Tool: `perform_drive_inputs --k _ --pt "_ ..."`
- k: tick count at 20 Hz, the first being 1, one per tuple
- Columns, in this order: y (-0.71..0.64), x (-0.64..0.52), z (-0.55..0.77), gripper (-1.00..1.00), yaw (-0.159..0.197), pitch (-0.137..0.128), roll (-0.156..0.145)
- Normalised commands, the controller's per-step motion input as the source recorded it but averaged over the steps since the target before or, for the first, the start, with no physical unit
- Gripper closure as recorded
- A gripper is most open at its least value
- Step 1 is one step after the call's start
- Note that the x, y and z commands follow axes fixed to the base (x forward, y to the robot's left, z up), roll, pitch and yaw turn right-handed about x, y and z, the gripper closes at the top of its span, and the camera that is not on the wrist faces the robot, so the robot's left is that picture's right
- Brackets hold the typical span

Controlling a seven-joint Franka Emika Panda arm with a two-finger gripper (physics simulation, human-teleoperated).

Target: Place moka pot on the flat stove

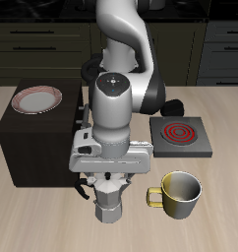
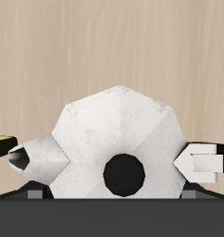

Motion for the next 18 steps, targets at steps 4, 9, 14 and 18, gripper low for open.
perform_drive_inputs --k 4,9,14,18 --pt "-0.08 0.02 -0.19 1.0 -0.04 0.029 -0.005" --pt "-0.07 0.0 0.0 1.0 -0.003 -0.009 -0.005" --pt "-0.04 -0.06 0.21 1.0 -0.002 -0.043 -0.016" --pt "0.02 -0.14 0.29 1.0 0.02 -0.041 -0.016"
